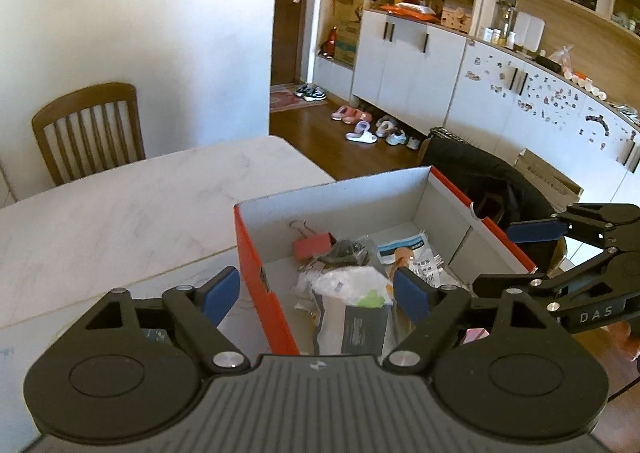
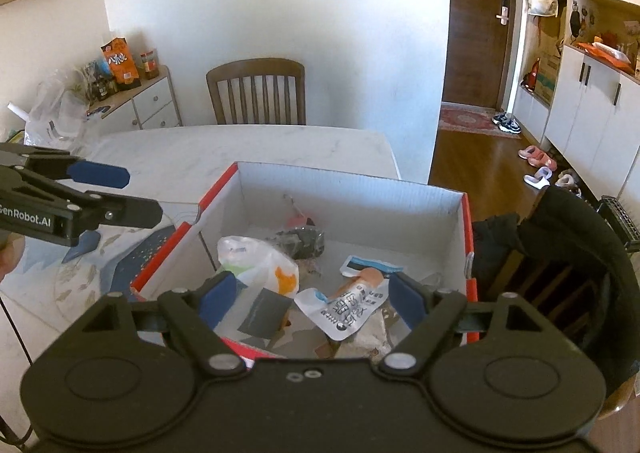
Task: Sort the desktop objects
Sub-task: 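Withdraw both tools from the box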
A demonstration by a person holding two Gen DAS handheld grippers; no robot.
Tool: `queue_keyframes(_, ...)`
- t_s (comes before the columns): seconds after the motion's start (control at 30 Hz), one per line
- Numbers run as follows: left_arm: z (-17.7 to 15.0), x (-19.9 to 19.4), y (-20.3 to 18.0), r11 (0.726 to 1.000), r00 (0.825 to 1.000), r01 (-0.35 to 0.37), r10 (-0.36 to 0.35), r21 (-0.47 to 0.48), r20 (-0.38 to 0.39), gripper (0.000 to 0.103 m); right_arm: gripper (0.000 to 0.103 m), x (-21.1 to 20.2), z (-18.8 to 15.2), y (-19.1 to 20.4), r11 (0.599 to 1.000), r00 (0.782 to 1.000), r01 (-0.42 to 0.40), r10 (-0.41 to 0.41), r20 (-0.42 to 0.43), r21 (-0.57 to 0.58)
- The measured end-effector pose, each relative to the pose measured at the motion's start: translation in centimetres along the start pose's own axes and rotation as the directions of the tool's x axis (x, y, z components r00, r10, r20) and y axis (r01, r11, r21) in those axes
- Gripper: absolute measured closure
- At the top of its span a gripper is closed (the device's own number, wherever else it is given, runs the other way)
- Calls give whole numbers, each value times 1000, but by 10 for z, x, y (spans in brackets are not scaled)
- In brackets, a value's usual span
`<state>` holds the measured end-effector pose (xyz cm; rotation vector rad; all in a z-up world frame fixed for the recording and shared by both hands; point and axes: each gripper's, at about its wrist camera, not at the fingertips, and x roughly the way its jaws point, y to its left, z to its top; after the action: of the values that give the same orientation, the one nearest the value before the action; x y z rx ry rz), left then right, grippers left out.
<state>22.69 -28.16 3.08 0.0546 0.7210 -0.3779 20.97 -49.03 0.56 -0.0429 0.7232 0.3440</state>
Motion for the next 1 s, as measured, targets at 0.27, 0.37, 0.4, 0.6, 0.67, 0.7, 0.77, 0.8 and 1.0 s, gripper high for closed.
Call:
queue_keyframes(0.27, -17, -10, -8, 999, 999, -32, 32, -3, -18, 0, 11, -11, -16, 9, 1000, 1000, -2, 1, 16, 6)
queue_keyframes(0.37, -23, -12, -9, 999, 999, -37, 37, -18, -28, 0, 8, -14, -22, 9, 1000, 1000, -8, 7, 16, 17)
queue_keyframes(0.4, -26, -13, -10, 999, 999, -40, 39, -22, -32, 0, 7, -16, -24, 10, 1000, 1000, -8, 8, 17, 17)
queue_keyframes(0.6, -42, -18, -11, 998, 997, -57, 55, -38, -51, 0, 3, -26, -37, 11, 999, 1000, 12, -13, 26, 43)
queue_keyframes(0.67, -44, -19, -11, 997, 997, -61, 58, -43, -56, 0, 2, -29, -41, 10, 999, 999, 20, -21, 27, 50)
queue_keyframes(0.7, -45, -20, -11, 997, 997, -62, 60, -45, -58, 0, 2, -30, -43, 10, 998, 999, 21, -23, 27, 57)
queue_keyframes(0.77, -48, -21, -12, 997, 996, -66, 63, -40, -61, 0, 1, -33, -48, 10, 997, 999, 23, -25, 28, 70)
queue_keyframes(0.8, -50, -22, -14, 997, 996, -72, 70, -35, -60, 0, 0, -34, -50, 10, 997, 999, 27, -29, 30, 76)
queue_keyframes(1.0, -54, -24, -18, 997, 995, -73, 71, -31, -65, 0, 0, -37, -56, 13, 996, 998, 43, -46, 33, 75)
